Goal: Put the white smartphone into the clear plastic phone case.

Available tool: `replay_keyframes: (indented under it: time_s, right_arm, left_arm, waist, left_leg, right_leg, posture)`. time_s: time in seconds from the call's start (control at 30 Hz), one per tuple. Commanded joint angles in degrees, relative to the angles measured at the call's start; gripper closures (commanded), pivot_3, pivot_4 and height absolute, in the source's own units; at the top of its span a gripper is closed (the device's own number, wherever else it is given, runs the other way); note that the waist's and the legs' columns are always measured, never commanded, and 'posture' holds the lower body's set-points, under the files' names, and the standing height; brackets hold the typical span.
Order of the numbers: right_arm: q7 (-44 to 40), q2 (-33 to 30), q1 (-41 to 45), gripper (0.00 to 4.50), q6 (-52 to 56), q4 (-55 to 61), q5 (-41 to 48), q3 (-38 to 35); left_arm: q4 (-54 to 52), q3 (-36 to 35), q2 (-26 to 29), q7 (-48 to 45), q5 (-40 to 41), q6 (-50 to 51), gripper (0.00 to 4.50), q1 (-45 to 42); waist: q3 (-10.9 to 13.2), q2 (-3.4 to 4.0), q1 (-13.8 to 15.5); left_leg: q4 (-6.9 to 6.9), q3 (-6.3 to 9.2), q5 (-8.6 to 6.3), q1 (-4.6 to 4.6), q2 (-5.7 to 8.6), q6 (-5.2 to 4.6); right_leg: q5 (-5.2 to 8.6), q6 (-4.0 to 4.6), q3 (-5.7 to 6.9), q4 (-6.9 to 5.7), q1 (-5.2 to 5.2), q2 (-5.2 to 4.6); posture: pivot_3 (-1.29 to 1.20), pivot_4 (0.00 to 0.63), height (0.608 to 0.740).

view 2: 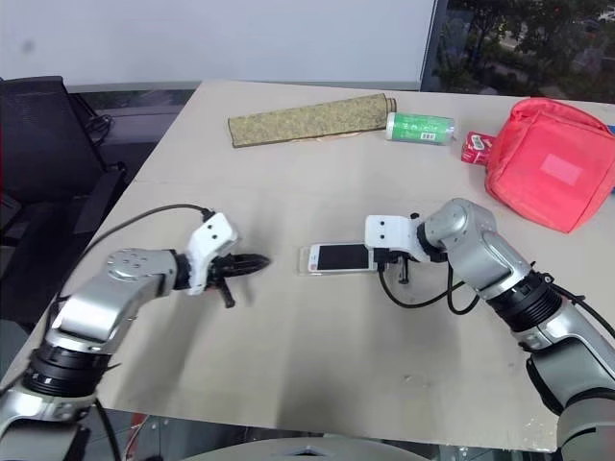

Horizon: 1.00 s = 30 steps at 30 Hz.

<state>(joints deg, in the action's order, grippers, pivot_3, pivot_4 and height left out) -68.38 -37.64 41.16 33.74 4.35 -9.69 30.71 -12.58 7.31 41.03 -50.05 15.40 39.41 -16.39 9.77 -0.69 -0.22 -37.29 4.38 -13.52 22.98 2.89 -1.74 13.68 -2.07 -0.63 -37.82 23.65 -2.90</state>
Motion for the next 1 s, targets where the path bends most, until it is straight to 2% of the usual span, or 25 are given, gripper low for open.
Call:
replay_keyframes:
  time_s: [0.03,0.13,0.3,0.6,1.0]
  right_arm:
    - [-0.2,0.9,2.0,4.44,-0.9,0.9,-0.4,0.2]
    - [-0.1,2.2,2.3,4.44,-1.0,1.1,-0.8,0.8]
    - [0.8,4.6,2.7,4.44,-1.5,0.7,-2.0,1.6]
    - [6.7,8.7,2.7,4.44,-9.2,-4.7,-6.0,1.0]
    - [6.5,9.1,2.1,4.44,-12.0,-6.7,-7.4,0.5]
  left_arm:
    - [1.3,1.8,-3.8,1.9,-0.7,-1.5,4.5,-2.6]
    - [2.2,2.5,-6.6,2.7,-0.6,-1.4,4.5,-3.6]
    - [3.5,3.2,-7.3,2.8,-1.3,-2.1,4.5,-4.2]
    - [4.9,2.4,-6.1,1.2,-2.1,-3.9,4.5,-3.4]
    - [9.6,-3.0,-2.7,3.2,-3.3,-5.3,4.5,-3.4]
  waist:
    - [0.0,0.0,0.0]
    - [0.0,0.0,-0.2]
    - [0.0,0.0,-0.4]
    - [0.0,-0.01,-0.9]
    - [0.0,0.0,-1.9]
  left_leg:
    - [0.0,-0.01,0.0,0.0,0.0,0.0]
    - [-0.01,0.0,0.0,-0.01,0.01,0.0]
    - [0.02,0.0,0.01,-0.04,0.01,0.01]
    - [-0.01,0.0,0.26,-0.29,-0.16,0.4]
    - [0.07,0.01,0.44,-0.34,-0.94,0.68]
  right_leg:
    - [0.0,0.0,-0.01,-0.01,0.0,0.0]
    - [0.0,0.0,0.0,-0.04,0.01,0.02]
    - [0.0,0.0,-0.01,-0.06,0.01,0.02]
    - [-0.23,0.24,0.0,-0.13,-0.07,0.23]
    - [-0.49,0.64,0.05,-0.13,0.03,0.99]
  posture:
    - [0.0,0.15,0.74]
    - [0.0,0.15,0.74]
    - [0.0,0.15,0.74]
    - [0.0,0.15,0.74]
    - [0.0,0.15,0.74]
